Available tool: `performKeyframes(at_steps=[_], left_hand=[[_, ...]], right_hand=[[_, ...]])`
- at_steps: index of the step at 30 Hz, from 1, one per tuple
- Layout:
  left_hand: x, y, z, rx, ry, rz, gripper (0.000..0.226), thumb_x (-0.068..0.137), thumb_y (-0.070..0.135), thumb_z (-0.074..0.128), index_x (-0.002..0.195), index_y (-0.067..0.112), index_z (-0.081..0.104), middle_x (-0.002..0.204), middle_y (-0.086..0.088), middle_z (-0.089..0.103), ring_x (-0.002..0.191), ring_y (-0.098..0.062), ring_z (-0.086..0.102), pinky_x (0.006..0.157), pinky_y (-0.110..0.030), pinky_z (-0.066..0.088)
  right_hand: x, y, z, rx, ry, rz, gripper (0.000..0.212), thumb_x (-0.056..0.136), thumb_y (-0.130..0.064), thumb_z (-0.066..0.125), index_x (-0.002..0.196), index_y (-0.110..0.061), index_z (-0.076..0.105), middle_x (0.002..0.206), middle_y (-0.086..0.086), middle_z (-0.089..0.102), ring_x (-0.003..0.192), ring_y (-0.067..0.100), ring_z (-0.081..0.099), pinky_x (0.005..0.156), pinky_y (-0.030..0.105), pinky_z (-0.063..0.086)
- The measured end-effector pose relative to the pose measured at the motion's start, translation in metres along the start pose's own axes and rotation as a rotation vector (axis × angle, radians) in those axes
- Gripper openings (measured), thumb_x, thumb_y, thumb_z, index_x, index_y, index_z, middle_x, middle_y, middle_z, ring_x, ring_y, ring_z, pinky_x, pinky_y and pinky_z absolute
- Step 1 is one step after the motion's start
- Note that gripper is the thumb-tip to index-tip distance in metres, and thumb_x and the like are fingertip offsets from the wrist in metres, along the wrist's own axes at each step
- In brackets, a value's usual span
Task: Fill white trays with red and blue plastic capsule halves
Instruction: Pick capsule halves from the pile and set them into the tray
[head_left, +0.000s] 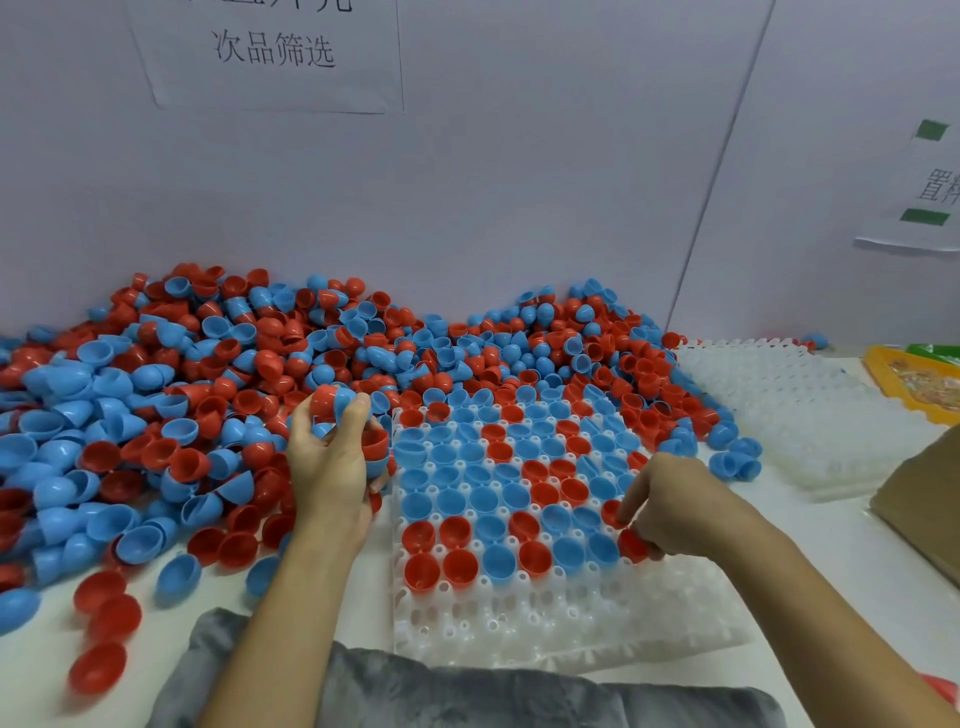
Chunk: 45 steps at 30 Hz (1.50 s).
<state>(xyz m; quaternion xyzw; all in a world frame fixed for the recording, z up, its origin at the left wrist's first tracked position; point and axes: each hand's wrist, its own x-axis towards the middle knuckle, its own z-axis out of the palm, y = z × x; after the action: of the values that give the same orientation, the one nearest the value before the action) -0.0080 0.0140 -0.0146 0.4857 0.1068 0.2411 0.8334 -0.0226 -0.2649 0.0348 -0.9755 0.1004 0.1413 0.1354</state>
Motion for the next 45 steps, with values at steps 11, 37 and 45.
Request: performKeyframes(at_steps=[11, 37, 45], left_hand=[[-0.004, 0.007, 0.002, -0.157, -0.126, -0.194, 0.009, 0.097, 0.026, 0.060, 0.093, 0.020, 0.055, 0.066, 0.002, 0.055, 0.050, -0.008, 0.049, 0.034, -0.019, 0.031], [0.000, 0.009, 0.001, -0.107, -0.048, -0.225, 0.016, 0.095, 0.035, 0.064, 0.103, 0.021, 0.060, 0.075, -0.001, 0.068, 0.052, -0.009, 0.055, 0.036, -0.021, 0.032], [-0.005, 0.007, 0.003, 0.023, -0.138, -0.209, 0.028, 0.092, 0.037, 0.069, 0.117, 0.026, 0.064, 0.089, -0.003, 0.073, 0.062, -0.009, 0.063, 0.043, -0.024, 0.041]], right_hand=[[-0.014, -0.031, -0.016, -0.074, 0.148, -0.291, 0.021, 0.093, -0.010, 0.066, 0.105, -0.025, 0.075, 0.121, -0.002, 0.069, 0.084, 0.007, 0.063, 0.077, 0.023, 0.058], [-0.017, -0.131, -0.008, 0.539, 0.121, -0.783, 0.007, 0.095, -0.021, 0.066, 0.089, -0.023, 0.070, 0.084, -0.005, 0.071, 0.076, 0.004, 0.071, 0.071, 0.027, 0.059], [-0.019, -0.132, 0.004, 0.438, 0.111, -0.817, 0.014, 0.090, -0.019, 0.073, 0.090, -0.033, 0.074, 0.092, -0.018, 0.072, 0.085, 0.001, 0.067, 0.073, 0.014, 0.055]])
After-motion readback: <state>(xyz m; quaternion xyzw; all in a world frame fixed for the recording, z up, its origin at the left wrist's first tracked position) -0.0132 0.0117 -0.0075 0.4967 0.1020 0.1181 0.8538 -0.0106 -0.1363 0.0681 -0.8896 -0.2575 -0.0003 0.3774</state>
